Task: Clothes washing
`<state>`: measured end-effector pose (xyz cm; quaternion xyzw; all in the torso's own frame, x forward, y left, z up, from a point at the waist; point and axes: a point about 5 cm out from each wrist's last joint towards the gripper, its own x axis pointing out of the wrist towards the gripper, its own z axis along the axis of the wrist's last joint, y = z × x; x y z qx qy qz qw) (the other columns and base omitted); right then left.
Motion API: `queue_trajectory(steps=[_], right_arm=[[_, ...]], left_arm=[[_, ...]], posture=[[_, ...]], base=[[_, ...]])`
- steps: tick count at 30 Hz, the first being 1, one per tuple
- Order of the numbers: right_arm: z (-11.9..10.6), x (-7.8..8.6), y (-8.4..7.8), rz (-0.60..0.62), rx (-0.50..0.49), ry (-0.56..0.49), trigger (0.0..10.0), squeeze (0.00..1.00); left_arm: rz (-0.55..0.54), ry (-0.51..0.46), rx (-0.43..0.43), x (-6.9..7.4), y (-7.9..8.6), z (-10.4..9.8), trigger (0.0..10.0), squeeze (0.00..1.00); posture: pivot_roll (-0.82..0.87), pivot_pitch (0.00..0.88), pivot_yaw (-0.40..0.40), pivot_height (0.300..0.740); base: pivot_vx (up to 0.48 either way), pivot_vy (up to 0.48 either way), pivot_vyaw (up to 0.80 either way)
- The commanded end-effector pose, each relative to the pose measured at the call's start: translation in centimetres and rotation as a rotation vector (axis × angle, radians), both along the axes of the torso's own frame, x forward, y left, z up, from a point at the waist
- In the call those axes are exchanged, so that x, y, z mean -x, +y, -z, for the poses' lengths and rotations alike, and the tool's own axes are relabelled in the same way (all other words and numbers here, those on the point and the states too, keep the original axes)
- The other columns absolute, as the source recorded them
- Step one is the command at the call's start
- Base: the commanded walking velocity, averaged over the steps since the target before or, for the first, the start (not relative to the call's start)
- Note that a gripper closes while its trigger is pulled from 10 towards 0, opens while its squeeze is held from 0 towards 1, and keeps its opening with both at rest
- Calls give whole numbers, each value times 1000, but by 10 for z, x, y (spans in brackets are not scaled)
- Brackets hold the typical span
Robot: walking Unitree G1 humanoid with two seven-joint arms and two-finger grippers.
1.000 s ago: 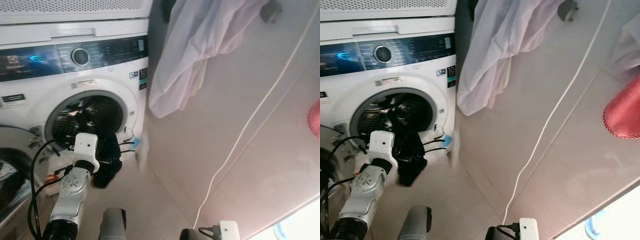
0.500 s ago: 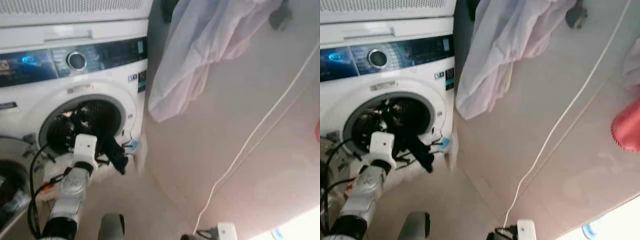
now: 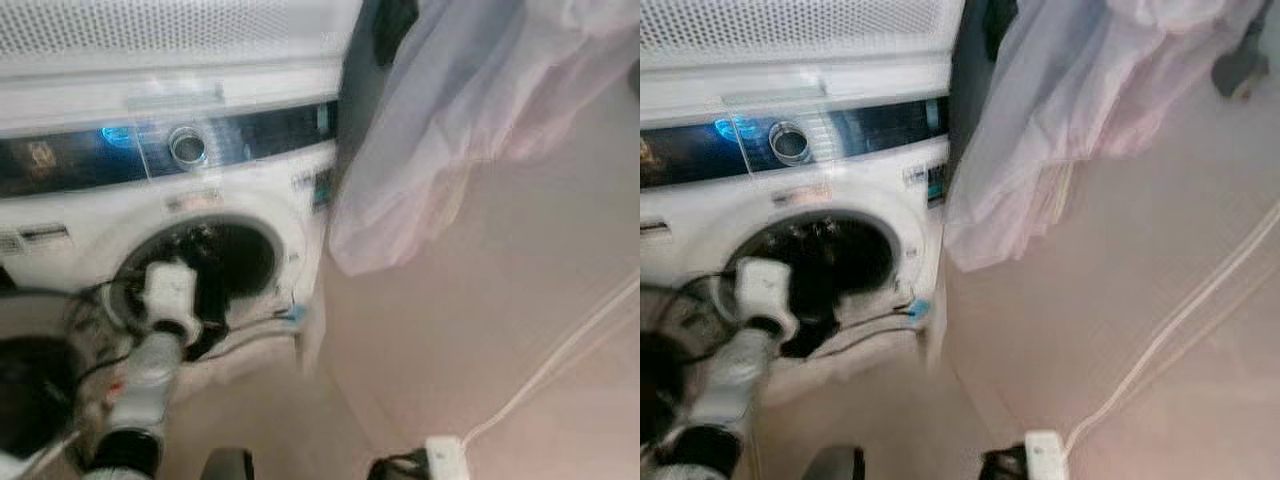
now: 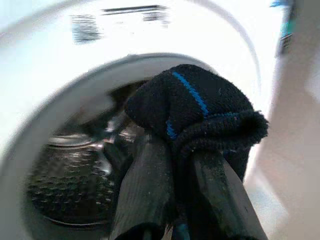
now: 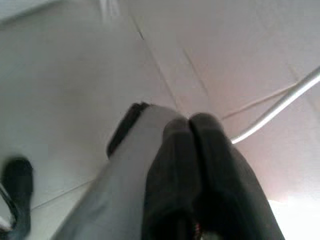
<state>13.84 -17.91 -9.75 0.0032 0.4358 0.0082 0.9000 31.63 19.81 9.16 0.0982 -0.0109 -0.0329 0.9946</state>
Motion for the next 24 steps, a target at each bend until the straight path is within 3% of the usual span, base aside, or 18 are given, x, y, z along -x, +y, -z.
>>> queue_trajectory(steps=[1, 6, 12, 19, 24], right_arm=[[5, 8, 11, -14, -36, 45, 10000, 0], [5, 9, 11, 16, -47, 44, 10000, 0], [5, 9, 10, 16, -41, 43, 10000, 0], [5, 10, 10, 17, -41, 51, 10000, 0], [6, 10, 10, 14, -41, 60, 10000, 0]], left_arm=[[-18, -7, -11, 1, 7, -1, 10000, 0], [17, 8, -7, 1, 2, 1, 10000, 0], [96, 99, -42, 7, -1, 18, 10000, 0], [57, 64, -37, 8, 5, 15, 10000, 0], [50, 44, -31, 6, 5, 11, 10000, 0]], posture=[[198, 0, -138, 595], [198, 0, -138, 595], [197, 0, -137, 595], [198, 0, -138, 595], [198, 0, -138, 595]], base=[[270, 0, 800], [106, 0, 94], [0, 0, 0], [0, 0, 0], [0, 0, -724]])
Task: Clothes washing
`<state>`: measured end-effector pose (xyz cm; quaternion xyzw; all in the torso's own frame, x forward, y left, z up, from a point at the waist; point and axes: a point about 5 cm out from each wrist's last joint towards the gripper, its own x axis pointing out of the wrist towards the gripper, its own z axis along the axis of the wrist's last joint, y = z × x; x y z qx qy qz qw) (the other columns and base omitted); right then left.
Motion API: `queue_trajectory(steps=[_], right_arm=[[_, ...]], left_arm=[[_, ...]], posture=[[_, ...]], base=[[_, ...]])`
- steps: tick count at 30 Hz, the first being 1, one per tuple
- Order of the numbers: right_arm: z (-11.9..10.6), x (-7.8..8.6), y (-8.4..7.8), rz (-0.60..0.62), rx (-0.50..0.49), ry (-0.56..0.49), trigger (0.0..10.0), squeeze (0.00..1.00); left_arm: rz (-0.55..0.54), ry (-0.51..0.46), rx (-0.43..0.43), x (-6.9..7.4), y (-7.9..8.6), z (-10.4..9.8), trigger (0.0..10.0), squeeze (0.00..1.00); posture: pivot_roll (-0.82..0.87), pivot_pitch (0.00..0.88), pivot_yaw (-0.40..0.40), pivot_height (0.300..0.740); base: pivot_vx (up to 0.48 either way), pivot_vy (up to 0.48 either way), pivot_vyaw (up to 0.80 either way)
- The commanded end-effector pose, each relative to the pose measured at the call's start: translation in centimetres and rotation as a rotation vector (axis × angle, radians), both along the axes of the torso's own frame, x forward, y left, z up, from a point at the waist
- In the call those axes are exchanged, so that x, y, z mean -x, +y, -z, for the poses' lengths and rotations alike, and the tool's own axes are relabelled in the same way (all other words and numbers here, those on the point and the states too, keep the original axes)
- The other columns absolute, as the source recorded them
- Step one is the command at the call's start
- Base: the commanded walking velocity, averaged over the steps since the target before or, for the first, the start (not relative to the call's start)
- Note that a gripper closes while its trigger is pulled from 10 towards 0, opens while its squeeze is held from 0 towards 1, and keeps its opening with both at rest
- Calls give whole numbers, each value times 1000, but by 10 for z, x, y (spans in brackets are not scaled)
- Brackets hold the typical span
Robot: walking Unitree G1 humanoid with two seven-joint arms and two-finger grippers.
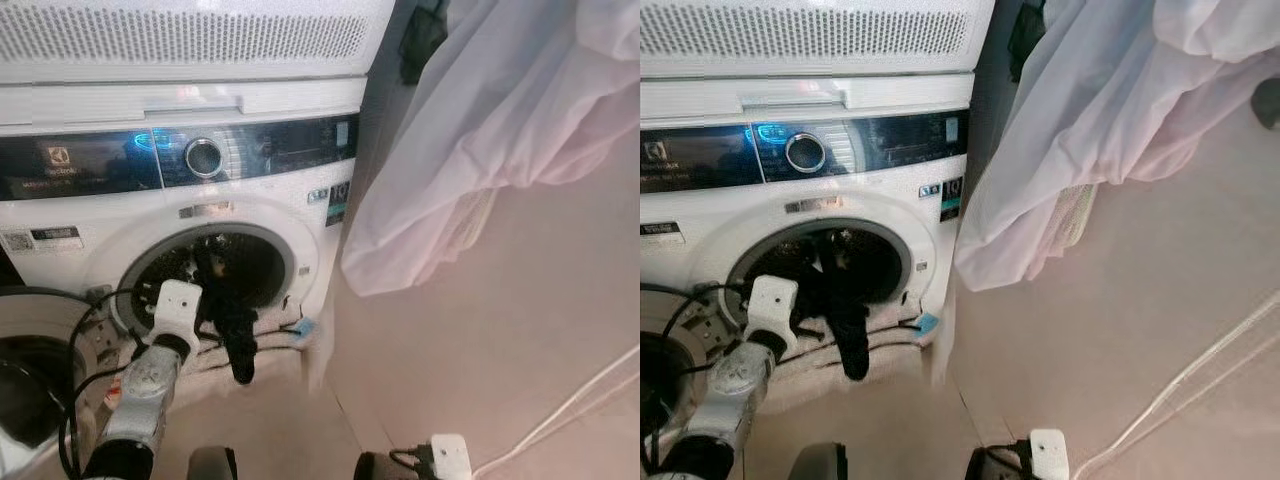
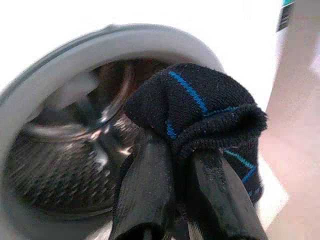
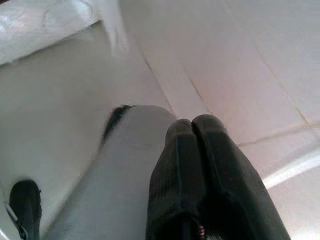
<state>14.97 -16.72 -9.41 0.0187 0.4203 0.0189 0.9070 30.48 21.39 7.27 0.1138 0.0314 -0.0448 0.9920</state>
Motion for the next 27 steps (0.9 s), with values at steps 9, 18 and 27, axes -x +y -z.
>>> queue_trajectory(steps=[9, 18, 27], right_arm=[[9, 21, -2, 14, -4, 94, 10000, 0], [9, 21, -2, 9, -5, 96, 10000, 0], [8, 21, -2, 17, -14, 82, 10000, 0]], left_arm=[[24, -56, 12, -5, -11, -9, 10000, 0], [7, -55, 11, -5, -8, -8, 10000, 0], [-17, -37, 4, -1, -2, -2, 10000, 0]], posture=[[197, 0, -138, 595], [197, 0, -138, 595], [197, 0, -138, 595]], base=[[0, 0, -769], [0, 0, -710], [0, 0, 0]])
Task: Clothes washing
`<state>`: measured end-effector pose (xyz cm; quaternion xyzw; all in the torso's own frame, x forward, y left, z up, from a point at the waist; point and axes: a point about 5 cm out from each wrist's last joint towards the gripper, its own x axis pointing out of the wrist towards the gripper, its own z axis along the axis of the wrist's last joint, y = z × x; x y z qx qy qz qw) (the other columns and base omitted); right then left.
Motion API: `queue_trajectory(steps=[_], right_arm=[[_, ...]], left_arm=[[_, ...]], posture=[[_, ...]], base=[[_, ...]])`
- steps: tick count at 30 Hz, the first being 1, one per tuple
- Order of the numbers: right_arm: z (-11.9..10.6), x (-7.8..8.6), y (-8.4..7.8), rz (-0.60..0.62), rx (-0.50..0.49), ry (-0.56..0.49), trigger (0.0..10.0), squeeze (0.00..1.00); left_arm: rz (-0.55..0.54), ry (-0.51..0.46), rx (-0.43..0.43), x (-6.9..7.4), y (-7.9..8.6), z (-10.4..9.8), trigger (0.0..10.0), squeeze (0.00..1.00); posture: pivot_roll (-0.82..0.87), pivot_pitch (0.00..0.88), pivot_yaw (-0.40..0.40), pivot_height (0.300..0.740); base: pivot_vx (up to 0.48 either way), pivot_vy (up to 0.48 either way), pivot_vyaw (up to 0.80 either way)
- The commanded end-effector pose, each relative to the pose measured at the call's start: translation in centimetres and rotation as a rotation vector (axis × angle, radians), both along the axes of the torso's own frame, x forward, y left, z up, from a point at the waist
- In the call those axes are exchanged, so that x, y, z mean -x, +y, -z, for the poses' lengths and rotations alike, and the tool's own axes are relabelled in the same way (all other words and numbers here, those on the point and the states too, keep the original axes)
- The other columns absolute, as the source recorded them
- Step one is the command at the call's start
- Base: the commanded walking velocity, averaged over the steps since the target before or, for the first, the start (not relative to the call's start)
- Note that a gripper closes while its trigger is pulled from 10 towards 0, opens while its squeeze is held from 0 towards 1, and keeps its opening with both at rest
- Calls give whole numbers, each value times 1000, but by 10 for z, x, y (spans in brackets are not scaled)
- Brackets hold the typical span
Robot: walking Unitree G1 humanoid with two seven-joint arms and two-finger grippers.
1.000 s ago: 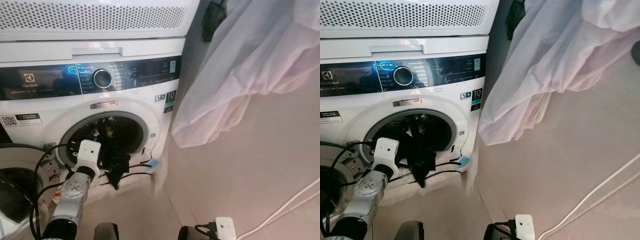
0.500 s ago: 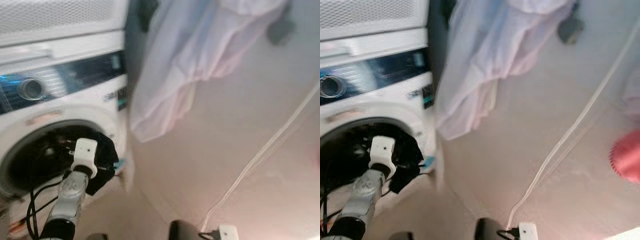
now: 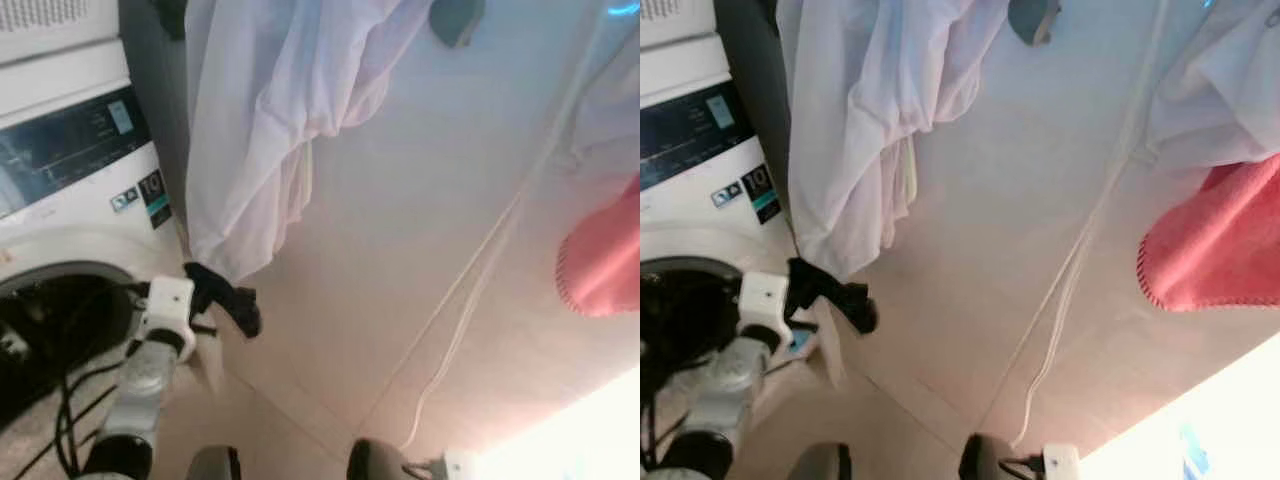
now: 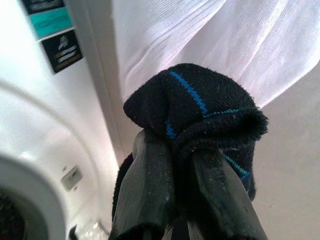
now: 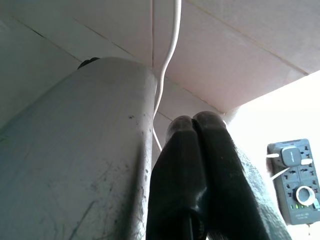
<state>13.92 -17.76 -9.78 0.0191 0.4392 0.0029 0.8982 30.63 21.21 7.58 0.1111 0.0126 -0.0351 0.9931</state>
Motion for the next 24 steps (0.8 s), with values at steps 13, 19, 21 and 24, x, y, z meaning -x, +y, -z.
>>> queue_trajectory(steps=[13, 19, 21, 24], right_arm=[[5, 10, 9, -11, -28, 41, 10000, 0], [5, 10, 9, -13, -28, 42, 10000, 0], [5, 10, 9, -13, -28, 42, 10000, 0], [5, 10, 9, -13, -28, 42, 10000, 0]], left_arm=[[-12, -2, 0, 0, 0, 1, 10000, 0], [-12, -3, 3, -1, 0, 0, 10000, 0], [-11, -3, 2, -1, 0, 0, 10000, 0], [-10, -4, 2, -1, -1, 0, 10000, 0]], posture=[[197, 0, -138, 595], [197, 0, -138, 595], [197, 0, -138, 595], [197, 0, -138, 595]], base=[[0, 0, 0], [0, 0, 0], [0, 0, 0], [0, 0, 0]])
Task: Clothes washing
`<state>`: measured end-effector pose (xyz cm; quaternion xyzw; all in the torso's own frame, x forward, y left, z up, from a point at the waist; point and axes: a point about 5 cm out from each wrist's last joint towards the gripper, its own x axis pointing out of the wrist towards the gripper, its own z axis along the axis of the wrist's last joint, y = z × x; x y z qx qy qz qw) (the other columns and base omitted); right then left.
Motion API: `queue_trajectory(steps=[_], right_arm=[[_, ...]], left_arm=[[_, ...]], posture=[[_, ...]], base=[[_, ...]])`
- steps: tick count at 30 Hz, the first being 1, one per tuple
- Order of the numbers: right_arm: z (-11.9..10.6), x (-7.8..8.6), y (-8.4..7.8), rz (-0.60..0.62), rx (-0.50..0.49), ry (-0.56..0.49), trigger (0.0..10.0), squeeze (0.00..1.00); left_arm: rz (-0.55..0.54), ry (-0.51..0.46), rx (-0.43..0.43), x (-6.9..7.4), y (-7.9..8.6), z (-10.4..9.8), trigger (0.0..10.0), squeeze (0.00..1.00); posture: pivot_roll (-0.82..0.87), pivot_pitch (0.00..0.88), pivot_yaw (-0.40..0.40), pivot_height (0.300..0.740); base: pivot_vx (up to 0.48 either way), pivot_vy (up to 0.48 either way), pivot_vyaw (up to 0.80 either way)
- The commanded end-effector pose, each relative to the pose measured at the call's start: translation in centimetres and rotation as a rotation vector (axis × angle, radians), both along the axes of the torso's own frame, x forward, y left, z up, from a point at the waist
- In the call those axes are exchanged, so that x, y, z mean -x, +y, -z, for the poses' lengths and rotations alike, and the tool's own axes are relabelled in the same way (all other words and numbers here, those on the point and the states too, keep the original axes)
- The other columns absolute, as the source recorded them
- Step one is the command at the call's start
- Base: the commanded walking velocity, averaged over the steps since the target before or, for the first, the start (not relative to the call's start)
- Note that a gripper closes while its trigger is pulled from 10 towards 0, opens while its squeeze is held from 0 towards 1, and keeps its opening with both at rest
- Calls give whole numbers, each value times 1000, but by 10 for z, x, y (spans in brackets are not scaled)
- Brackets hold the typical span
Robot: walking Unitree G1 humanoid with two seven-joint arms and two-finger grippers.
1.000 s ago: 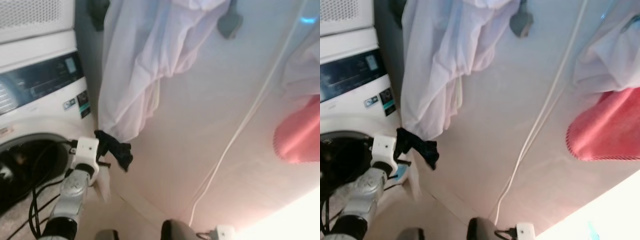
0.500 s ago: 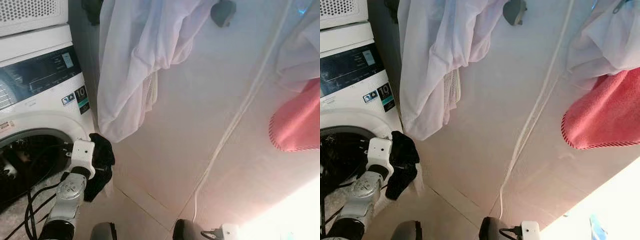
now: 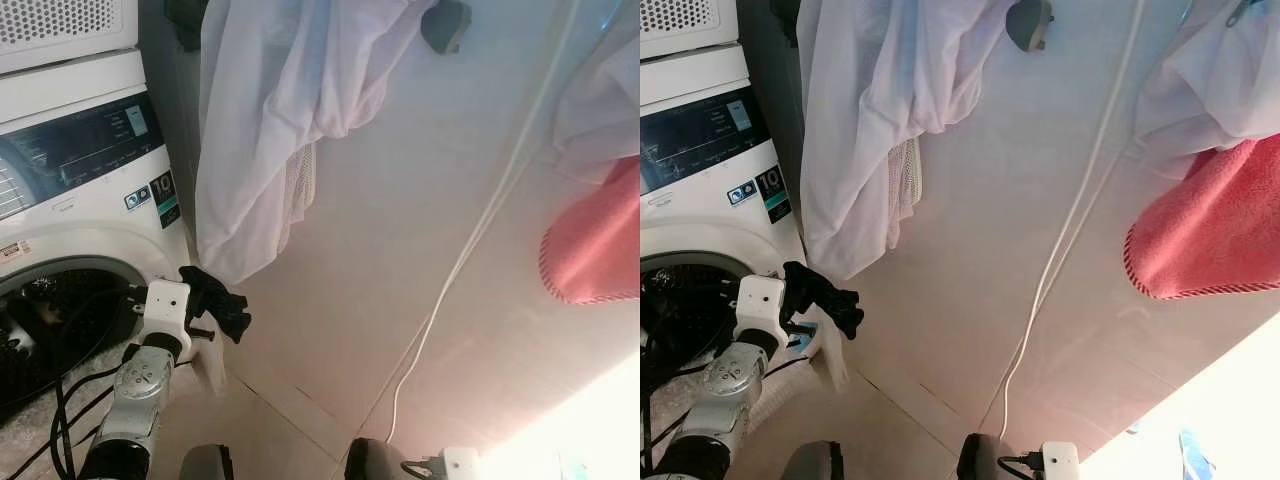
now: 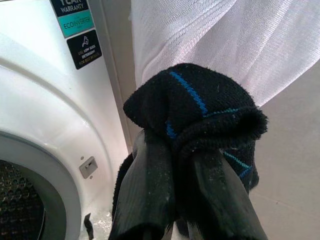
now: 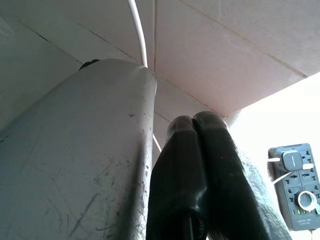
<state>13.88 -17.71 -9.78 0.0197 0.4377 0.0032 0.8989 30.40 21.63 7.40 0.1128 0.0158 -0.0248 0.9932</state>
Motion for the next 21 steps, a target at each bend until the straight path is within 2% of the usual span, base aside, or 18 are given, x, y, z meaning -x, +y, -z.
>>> queue_trajectory(steps=[1, 15, 17, 21], right_arm=[[5, 10, 9, -13, -27, 46, 10000, 0], [5, 10, 9, -17, -27, 47, 10000, 0], [5, 10, 9, -17, -27, 47, 10000, 0], [5, 10, 8, -17, -26, 47, 10000, 0]], left_arm=[[12, -6, 6, -4, -5, -2, 10000, 0], [18, -10, 4, -3, -6, -2, 10000, 0], [19, -11, 4, -3, -6, -2, 10000, 0], [37, -15, -12, -3, -9, -2, 10000, 0]], posture=[[197, 0, -137, 595], [197, 0, -137, 595], [197, 0, -137, 595], [197, 0, -137, 595]], base=[[0, 398, 0], [0, 410, 0], [0, 315, 0], [0, 0, 0]])
